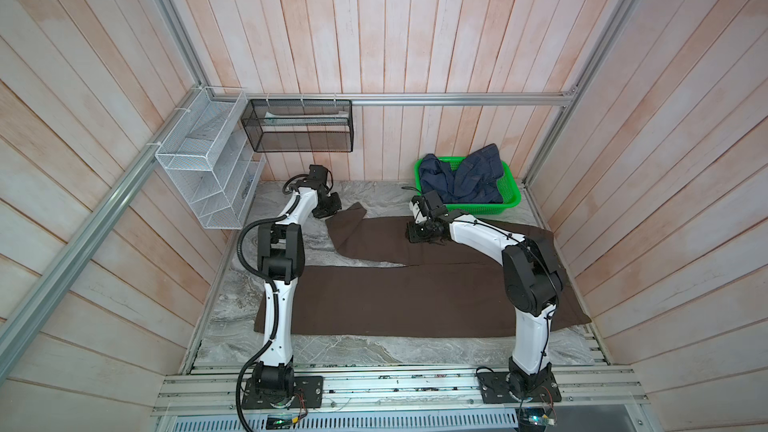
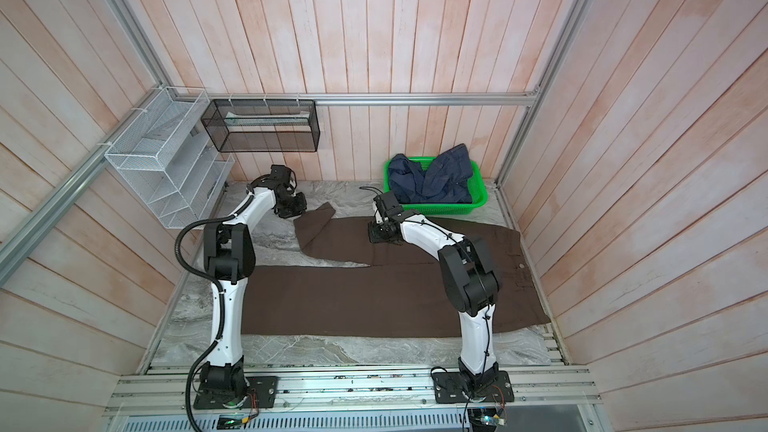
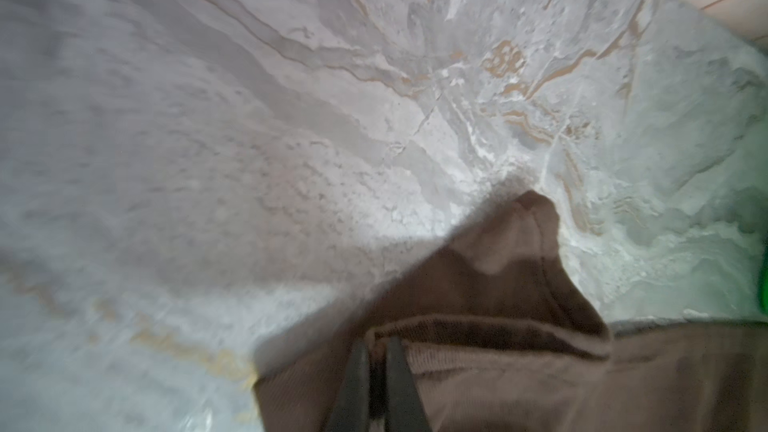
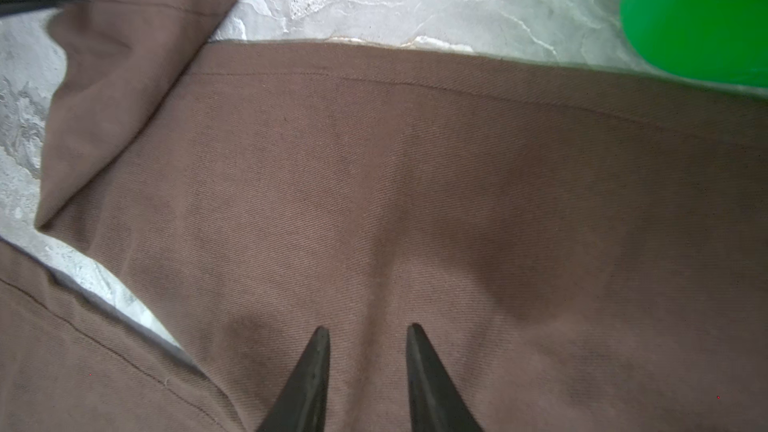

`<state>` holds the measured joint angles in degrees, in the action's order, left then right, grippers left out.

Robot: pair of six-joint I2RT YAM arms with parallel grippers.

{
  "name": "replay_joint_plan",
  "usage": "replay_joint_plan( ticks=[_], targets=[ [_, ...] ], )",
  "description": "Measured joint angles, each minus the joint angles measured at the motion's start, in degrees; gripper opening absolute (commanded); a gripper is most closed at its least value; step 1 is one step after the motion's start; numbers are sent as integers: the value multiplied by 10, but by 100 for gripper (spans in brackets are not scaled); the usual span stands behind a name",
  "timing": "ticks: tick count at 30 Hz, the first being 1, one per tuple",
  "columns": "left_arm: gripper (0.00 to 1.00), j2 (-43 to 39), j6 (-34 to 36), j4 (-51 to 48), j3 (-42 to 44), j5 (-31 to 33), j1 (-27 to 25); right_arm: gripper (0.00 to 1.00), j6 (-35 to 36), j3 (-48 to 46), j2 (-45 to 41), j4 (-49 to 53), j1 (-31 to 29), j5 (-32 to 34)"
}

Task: Fold and stack the trousers

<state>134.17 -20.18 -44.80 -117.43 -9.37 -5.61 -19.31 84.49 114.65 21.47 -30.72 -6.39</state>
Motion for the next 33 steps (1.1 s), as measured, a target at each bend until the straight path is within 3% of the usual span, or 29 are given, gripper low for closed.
replay_joint_plan(
  ticks=[7, 10, 19, 28, 33],
  targets=[
    [0, -282, -51, 91, 226, 89, 30, 33, 0, 3, 20, -1, 0, -1],
    [0, -357, -75, 114, 289, 127, 48, 33, 1, 15, 35, 0, 0, 0],
    [0, -414, -122, 111, 394, 204, 80, 33, 9, 26, 55, 1, 7, 6],
    [0, -468, -126, 101, 403, 238, 87, 33, 15, 25, 59, 2, 24, 11],
    [0, -521, -123, 109, 478, 232, 87, 33, 16, 20, 59, 3, 27, 12]
  ],
)
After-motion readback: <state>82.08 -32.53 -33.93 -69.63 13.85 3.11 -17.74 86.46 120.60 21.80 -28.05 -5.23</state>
